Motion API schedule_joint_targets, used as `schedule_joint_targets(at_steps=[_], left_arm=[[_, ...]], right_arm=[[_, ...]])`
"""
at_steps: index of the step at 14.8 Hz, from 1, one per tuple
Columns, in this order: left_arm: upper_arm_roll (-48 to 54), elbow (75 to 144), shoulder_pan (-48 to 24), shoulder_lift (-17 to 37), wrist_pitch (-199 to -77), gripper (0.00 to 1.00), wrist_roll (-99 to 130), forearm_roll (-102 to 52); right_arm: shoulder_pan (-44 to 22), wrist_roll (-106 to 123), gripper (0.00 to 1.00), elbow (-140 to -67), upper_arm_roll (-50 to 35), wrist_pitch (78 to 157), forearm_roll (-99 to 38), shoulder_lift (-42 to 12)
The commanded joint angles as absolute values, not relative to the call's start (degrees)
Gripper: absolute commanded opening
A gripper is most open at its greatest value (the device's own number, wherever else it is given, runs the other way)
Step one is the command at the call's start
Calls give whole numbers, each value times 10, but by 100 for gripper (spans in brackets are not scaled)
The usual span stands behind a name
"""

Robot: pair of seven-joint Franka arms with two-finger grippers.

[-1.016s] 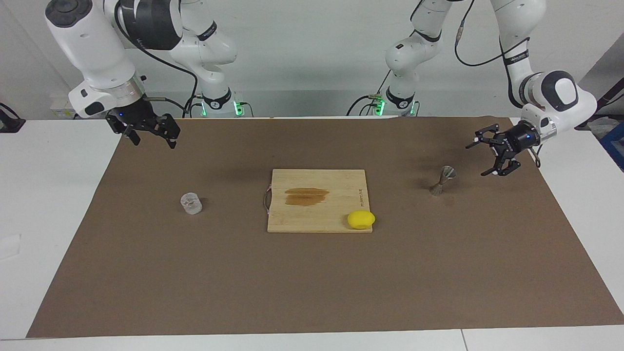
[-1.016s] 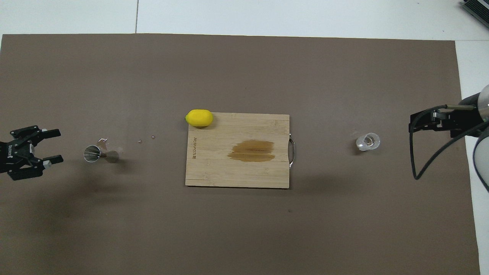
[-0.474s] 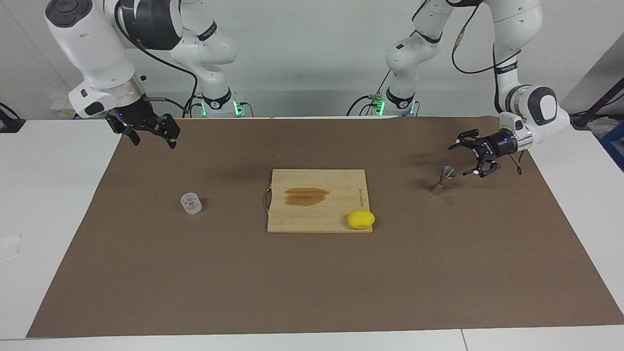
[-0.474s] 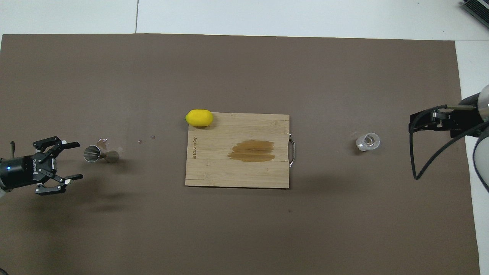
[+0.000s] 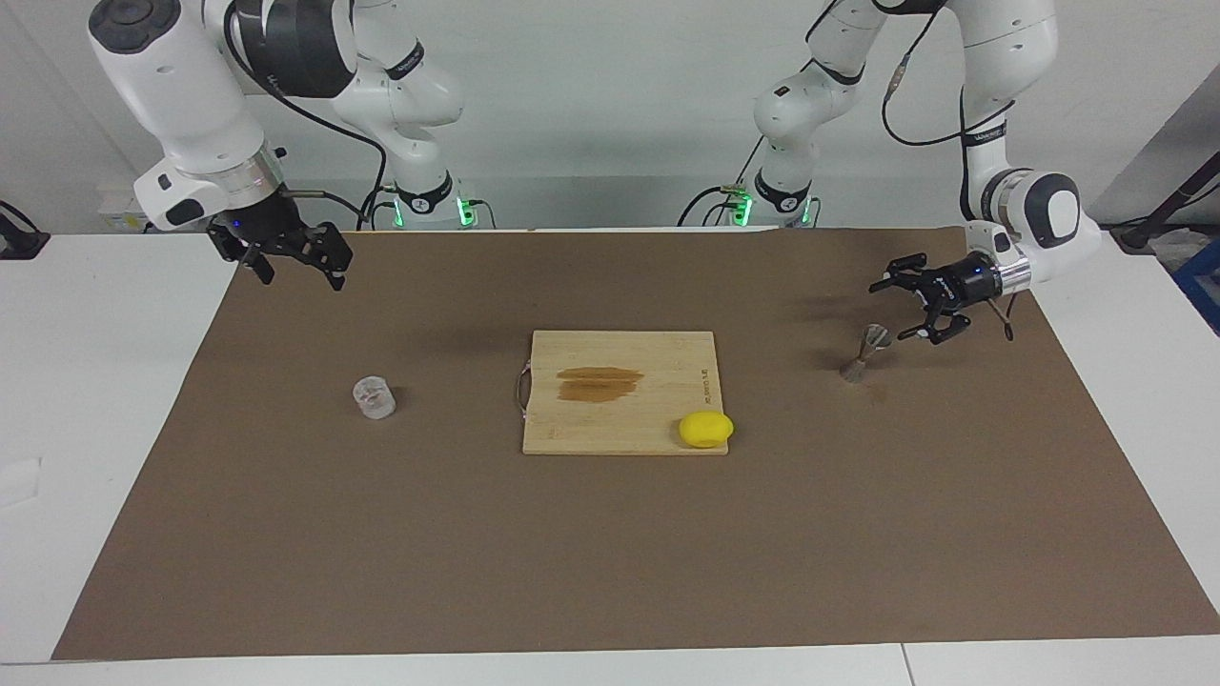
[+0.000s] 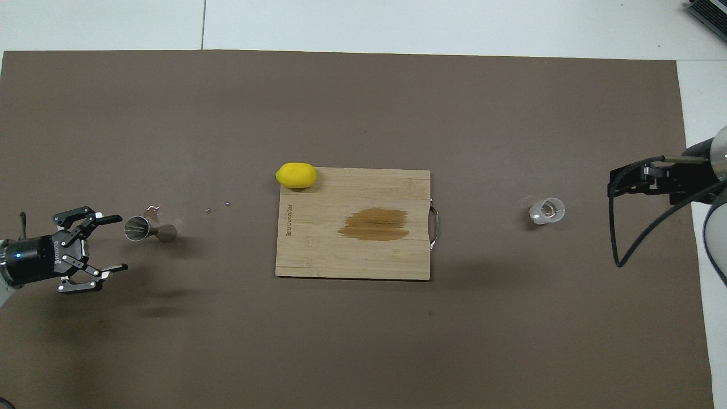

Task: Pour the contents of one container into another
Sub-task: 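Open the left gripper around the metal cup and close on it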

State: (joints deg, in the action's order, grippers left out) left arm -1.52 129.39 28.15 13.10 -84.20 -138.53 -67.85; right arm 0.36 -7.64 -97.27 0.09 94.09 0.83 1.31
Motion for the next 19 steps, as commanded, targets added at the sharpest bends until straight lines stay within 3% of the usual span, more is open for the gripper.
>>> schedule_joint_targets(at_steps=[1,10,19], left_arm=[[-11,1295,294,143,-812,100,-1416,-690],[-14,1296,323,145,-798,100,-1454,-701],[-13,1303,315,161,-868,100,-1455,-773]], right_arm=[[10,-68,100,-982,-1,934,-4,24],[10,-68,100,-982,-1,934,-4,25],[10,-68,100,-982,-1,934,-4,24]])
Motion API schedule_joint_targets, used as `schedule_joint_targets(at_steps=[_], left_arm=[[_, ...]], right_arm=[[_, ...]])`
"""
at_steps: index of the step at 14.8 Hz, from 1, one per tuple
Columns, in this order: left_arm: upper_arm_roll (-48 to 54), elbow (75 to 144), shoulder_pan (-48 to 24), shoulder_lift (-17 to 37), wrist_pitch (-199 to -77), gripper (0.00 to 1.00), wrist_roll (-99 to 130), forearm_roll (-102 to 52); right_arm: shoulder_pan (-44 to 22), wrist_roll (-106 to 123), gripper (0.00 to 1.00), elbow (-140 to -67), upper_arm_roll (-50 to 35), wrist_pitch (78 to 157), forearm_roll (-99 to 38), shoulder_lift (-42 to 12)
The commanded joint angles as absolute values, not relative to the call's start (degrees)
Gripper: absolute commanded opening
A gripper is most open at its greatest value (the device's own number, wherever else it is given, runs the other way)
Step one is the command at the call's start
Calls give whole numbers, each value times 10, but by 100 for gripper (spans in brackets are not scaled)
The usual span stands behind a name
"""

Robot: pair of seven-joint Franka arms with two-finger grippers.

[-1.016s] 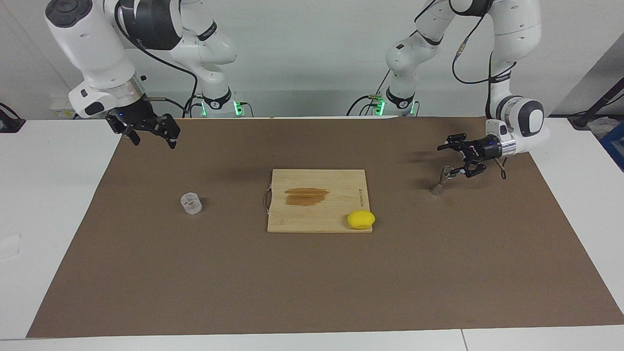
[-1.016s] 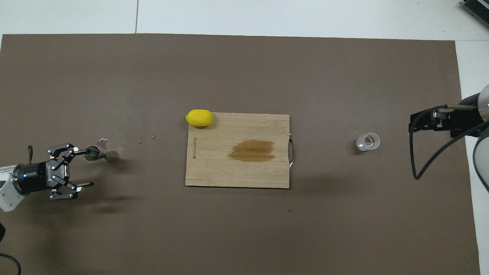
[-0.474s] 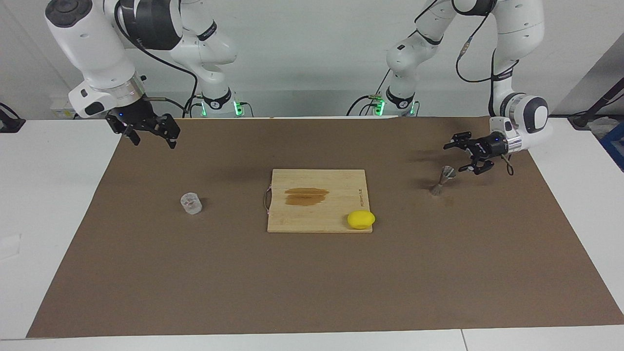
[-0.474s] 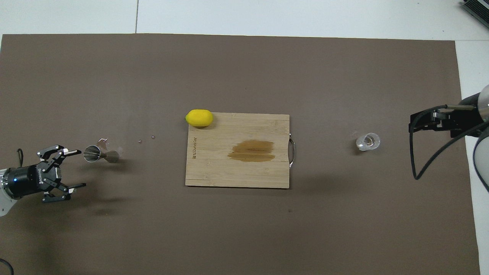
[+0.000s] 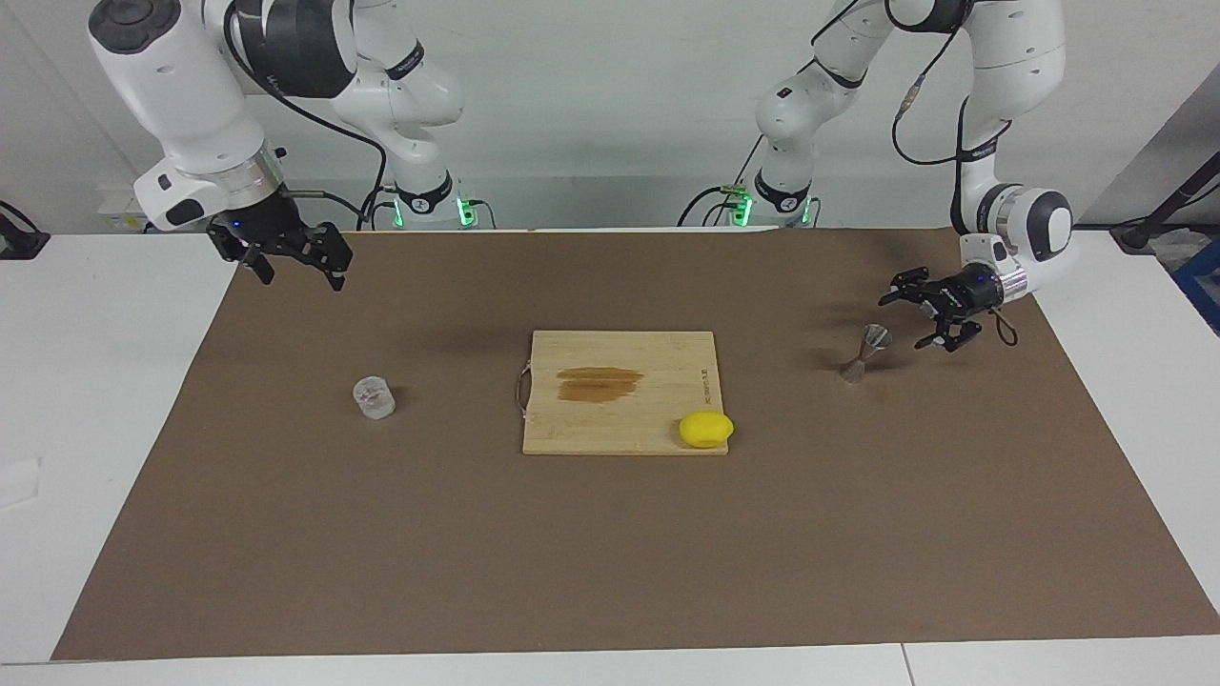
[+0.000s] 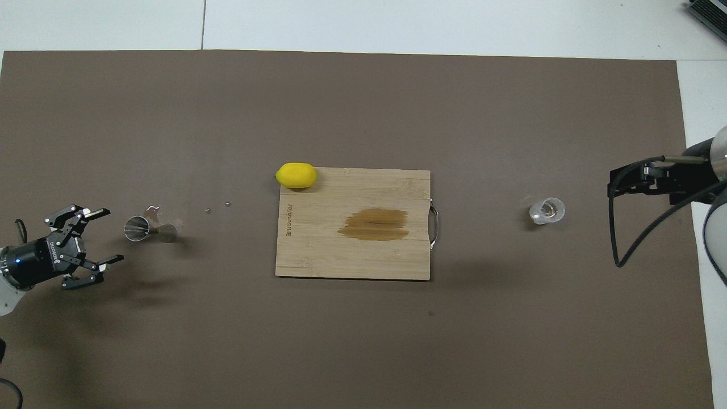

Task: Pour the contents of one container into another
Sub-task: 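Open the left gripper around the metal cup and close on it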

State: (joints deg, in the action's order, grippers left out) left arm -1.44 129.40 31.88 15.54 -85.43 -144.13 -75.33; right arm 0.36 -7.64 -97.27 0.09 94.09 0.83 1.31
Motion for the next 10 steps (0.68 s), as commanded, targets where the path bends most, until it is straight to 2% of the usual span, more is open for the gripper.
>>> schedule_joint_targets(at_steps=[1,10], left_arm=[[-13,1309,310,161,-870,100,-1455,-780],[-13,1326,276,160,-887,100,-1455,-816]], right_arm=[[10,-68,100,-982,-1,934,-4,24],[10,-68,100,-982,-1,934,-4,24]])
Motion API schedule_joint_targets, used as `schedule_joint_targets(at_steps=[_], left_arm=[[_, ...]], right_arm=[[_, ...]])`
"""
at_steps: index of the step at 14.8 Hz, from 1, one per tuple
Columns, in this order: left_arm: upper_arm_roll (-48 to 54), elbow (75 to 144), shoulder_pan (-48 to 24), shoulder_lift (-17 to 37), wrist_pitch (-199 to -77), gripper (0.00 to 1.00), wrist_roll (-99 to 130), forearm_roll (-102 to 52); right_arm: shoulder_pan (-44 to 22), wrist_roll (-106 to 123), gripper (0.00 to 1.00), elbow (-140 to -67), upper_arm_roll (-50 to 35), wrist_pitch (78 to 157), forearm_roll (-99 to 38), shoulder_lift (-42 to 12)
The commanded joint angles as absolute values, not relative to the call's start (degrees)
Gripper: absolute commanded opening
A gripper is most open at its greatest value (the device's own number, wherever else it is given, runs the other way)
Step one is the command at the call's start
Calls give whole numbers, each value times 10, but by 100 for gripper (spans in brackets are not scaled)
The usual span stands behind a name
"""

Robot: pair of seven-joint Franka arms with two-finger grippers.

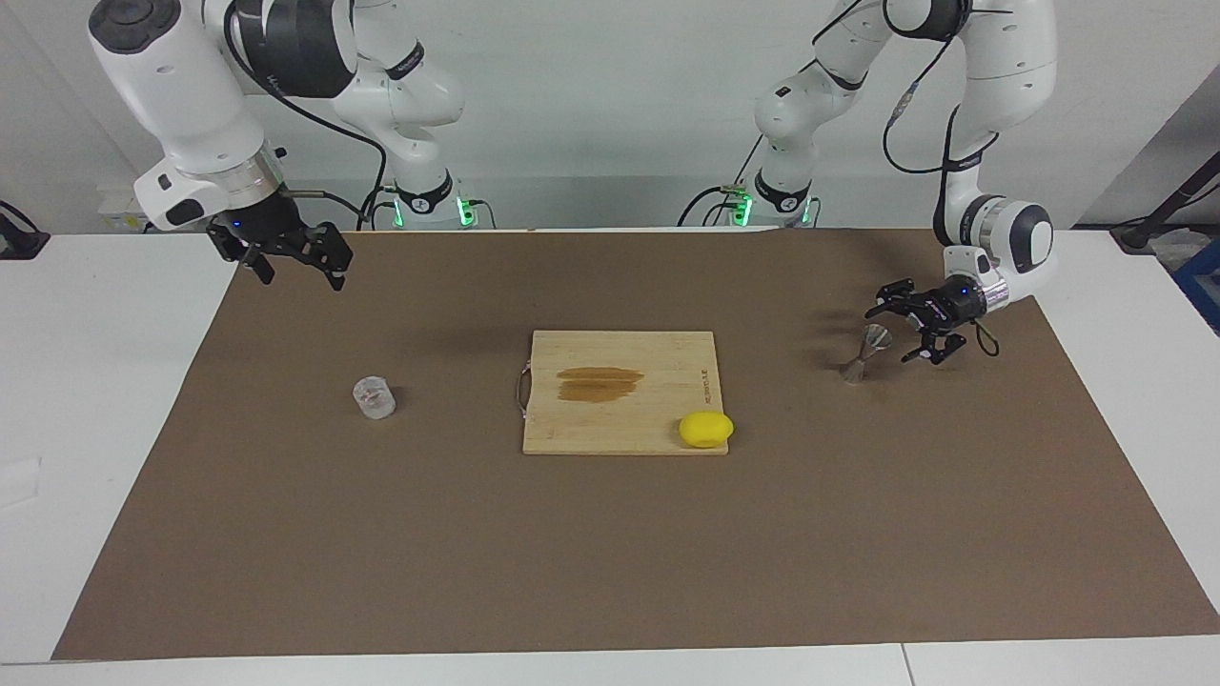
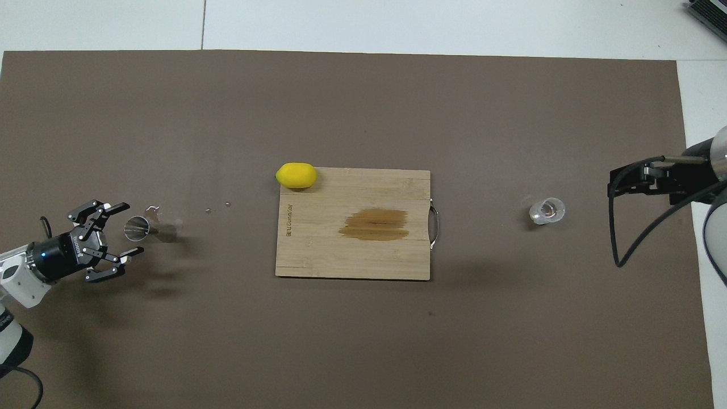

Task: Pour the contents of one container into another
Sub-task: 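Open the left gripper around the metal cup and close on it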

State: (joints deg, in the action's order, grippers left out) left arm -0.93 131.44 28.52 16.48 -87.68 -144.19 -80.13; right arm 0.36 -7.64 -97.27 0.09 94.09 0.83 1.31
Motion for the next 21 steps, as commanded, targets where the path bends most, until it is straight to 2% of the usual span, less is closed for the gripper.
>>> schedule_joint_targets(at_steps=[1,3,4,8,10,11,18,21], left_arm=[[-13,1326,276,160,-887,100,-1455,-816],[-13,1326,270,160,-887,100,-1455,-816],[-13,1326,270,160,-887,96,-1455,-816],[-14,1326,270,160,-888,72,-1455,-816],[-14,1326,270,160,-888,56,-1455,-816],[-14,1326,270,160,-888,53,-1454,-817],[-11,1303,268,163,-877,50,-1448,-824],[-10,1271,239,171,-861,50,-1447,-826]], right_arm=[[10,-67,100,-982,-1,934,-4,25],[10,-68,100,-982,-1,934,-4,24],[10,-68,100,-982,-1,934,-4,25],[10,-68,100,-982,-1,934,-4,24],[10,-68,100,-982,-1,934,-4,24],[10,-68,100,-982,-1,934,-4,24],[10,-68,100,-982,-1,934,-4,24],[10,-68,100,-982,-1,934,-4,24]])
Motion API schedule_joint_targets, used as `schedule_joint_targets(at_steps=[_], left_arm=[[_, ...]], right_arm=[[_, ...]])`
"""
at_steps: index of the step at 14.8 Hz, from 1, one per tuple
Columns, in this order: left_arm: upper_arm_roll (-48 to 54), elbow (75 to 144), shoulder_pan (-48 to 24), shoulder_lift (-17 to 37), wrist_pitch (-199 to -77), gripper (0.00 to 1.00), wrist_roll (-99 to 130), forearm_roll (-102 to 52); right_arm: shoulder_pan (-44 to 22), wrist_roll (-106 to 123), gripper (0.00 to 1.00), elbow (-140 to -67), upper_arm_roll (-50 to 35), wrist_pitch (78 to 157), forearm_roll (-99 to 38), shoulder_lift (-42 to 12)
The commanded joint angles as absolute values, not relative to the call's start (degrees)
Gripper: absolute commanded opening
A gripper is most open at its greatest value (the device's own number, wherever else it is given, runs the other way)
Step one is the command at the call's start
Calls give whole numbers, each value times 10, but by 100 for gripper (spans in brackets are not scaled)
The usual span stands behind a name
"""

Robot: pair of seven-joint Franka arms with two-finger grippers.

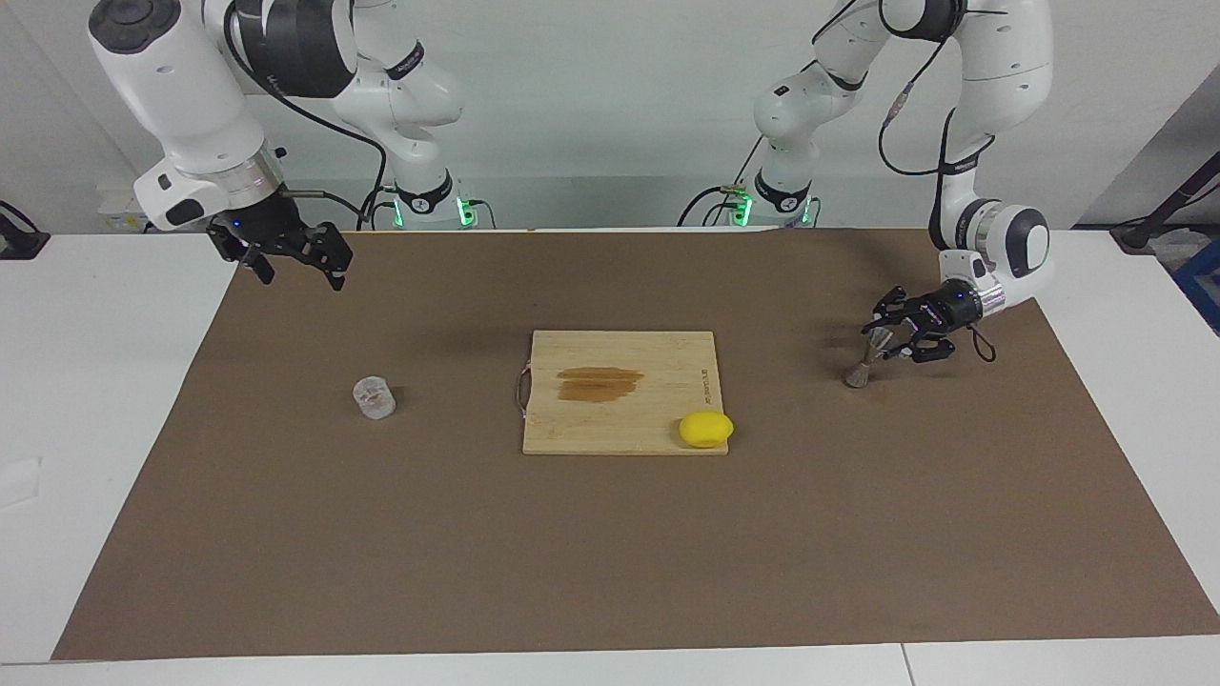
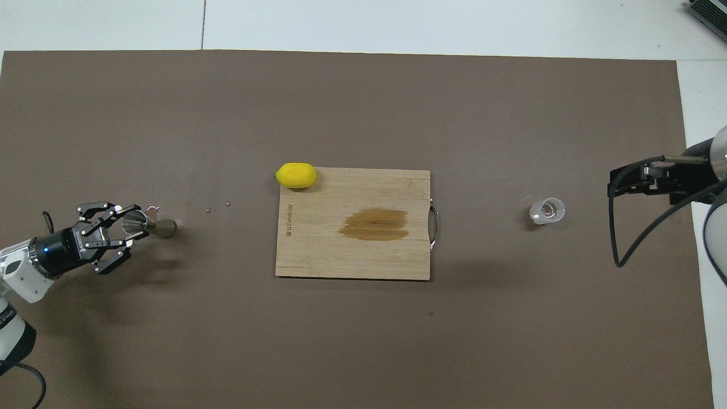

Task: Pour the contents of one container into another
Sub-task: 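Open the left gripper around the metal cup and close on it, then carry the metal cup with the left gripper onto the cutting board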

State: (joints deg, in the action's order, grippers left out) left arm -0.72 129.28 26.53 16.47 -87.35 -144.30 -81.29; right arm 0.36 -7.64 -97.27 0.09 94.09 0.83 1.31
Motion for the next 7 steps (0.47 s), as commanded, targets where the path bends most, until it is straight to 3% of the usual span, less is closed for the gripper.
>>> schedule_joint_targets(at_steps=[1,7], left_arm=[[-10,1268,227,171,-860,50,-1446,-832],[-10,1267,152,169,-839,47,-1436,-849]], right_arm=[[10,-68,100,-982,-1,934,-4,24],[10,-68,100,-982,-1,934,-4,24]])
